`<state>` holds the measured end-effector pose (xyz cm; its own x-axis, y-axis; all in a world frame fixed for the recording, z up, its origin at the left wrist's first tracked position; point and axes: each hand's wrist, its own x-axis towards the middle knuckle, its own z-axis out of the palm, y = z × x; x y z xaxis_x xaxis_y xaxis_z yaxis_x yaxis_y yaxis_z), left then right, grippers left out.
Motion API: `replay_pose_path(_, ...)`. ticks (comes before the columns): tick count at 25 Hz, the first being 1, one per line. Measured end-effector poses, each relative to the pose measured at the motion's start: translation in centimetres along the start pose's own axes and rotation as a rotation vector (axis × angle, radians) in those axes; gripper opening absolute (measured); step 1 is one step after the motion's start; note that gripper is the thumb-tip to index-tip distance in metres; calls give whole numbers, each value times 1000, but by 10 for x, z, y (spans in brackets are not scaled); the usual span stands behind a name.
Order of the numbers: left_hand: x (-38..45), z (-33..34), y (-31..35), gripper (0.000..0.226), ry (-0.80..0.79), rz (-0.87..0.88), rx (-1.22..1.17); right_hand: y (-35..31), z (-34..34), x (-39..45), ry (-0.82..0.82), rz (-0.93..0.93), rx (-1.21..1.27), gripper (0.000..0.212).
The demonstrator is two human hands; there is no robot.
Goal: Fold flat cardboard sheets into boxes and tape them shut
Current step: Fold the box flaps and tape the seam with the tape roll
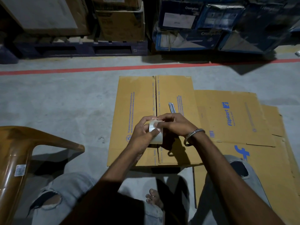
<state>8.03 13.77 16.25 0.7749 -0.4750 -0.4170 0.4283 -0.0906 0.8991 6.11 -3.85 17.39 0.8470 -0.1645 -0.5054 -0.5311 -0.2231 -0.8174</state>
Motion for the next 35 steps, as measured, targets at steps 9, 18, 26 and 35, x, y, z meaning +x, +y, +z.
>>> replay_pose_path(9,11,1,-15,68,81,-24,-10,-2,2,22,151,-52,204,9)
replay_pose_path(18,33,-11,-21,31,-18,132,106,-12,-12,85,207,-136,103,9)
replay_pose_path(26,50,-10,-14,38,-46,105,26,-26,-25,127,247,-218,142,4)
replay_pose_path(35,51,-8,-11,30,-60,122,38,-53,-61,189,376,-213,29,10)
